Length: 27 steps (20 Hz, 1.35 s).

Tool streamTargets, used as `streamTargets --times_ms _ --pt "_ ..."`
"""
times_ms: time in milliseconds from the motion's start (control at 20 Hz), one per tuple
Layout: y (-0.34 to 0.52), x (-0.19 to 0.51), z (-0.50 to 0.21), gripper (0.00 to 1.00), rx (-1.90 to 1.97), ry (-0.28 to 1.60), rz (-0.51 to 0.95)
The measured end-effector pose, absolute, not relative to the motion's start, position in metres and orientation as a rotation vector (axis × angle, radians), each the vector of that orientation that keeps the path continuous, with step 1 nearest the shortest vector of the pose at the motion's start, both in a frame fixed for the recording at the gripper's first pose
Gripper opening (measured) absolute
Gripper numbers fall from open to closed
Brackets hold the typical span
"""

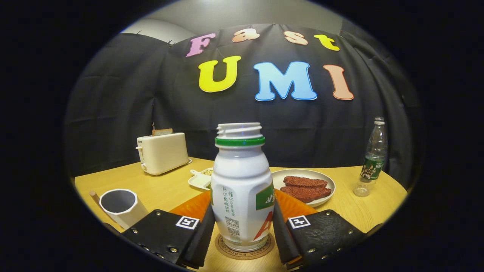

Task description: Take the bottle from table, then pour the juice into the cup, finally place the bottle on the coaster

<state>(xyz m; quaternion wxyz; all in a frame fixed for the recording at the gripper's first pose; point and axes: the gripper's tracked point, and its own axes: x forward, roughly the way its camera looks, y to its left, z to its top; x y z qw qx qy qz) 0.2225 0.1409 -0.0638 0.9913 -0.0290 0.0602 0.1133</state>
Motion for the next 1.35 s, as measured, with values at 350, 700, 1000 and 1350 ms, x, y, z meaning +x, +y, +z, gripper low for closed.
streamTargets --times_ms 350,700,1000,1350 --pt "0.139 0.216 -0.049 0.99 -0.035 0.093 0.217" --pt "0.136 0.170 -0.007 0.99 -0.033 0.053 0.207" --pt "0.100 0.130 0.045 0.99 -0.028 0.021 0.099" --pt "0.074 0.083 0.124 0.99 -0.063 -0.038 0.052"
